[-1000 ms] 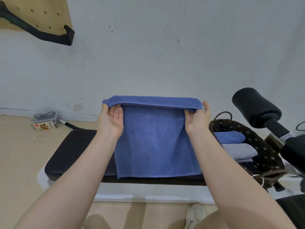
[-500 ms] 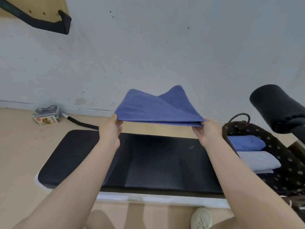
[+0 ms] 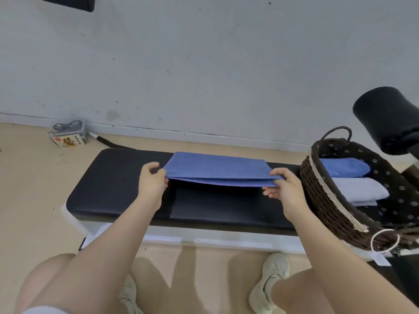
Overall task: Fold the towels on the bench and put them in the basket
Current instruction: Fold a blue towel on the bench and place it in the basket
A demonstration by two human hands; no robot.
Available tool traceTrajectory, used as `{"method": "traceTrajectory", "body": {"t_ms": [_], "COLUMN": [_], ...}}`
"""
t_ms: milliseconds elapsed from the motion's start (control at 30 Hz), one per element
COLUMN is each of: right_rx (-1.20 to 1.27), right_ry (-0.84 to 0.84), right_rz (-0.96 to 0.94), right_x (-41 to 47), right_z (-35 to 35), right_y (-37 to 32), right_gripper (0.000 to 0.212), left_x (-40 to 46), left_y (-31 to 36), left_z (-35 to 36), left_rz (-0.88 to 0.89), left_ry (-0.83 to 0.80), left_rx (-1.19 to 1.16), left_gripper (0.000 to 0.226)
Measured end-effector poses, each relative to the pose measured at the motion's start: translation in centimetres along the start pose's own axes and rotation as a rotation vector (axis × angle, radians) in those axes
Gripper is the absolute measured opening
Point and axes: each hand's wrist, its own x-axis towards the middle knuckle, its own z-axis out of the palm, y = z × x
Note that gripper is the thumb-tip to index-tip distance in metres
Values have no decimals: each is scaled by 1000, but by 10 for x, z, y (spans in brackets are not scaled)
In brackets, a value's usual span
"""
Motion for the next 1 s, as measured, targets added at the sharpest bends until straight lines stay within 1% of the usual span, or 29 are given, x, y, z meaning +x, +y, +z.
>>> {"method": "traceTrajectory", "body": {"t_ms": [67,133,200,267,333,367,433,500,600,667,733,767,800,900,1000], "right_rx": [44,26,-52,-135,-187,-202,-232,-255,-233,-232,-240,-239,-238,-193,-180], "right_ry": [-22,-62,-109,-136,-130,-127,-153,-202,-249,-339,-423,-411,-355,-135,22], "right_rz": [-58,-35,27,59,20,-10,-14,70,166,142,85,60,36,-27,-147], "right_x": [-10,-20,-30,-43,-57,-63,-74,-84,-91,-91,-90,-89,-87,-83,-80], "right_z": [-9,-16,-21,-25,-29,-31,-36,-39,-45,-52,-57,-57,-56,-48,-44], "right_y": [4,13,26,41,52,56,62,65,64,60,53,50,49,47,47], "right_gripper": [34,33,32,31,30,30,29,28,19,13,20,23,23,21,11], "left_x": [-11,-22,-32,-40,-48,-53,-63,-71,-77,-78,-76,-75,-73,-71,-71], "left_y": [0,-5,-14,-22,-29,-31,-32,-28,-16,-7,-3,-3,-5,-8,-10], "left_z": [-10,-21,-31,-41,-48,-52,-58,-65,-72,-75,-77,-77,-76,-71,-70], "left_rz": [77,100,58,-13,-70,-69,0,79,271,355,379,401,428,438,401], "left_ry": [-52,-99,-121,-132,-156,-184,-251,-307,-403,-459,-503,-504,-489,-459,-500], "left_rx": [14,73,176,272,357,428,599,701,907,977,1012,1021,1010,866,780], "left_gripper": [22,22,23,19,12,10,13,18,14,18,25,26,23,9,15]}}
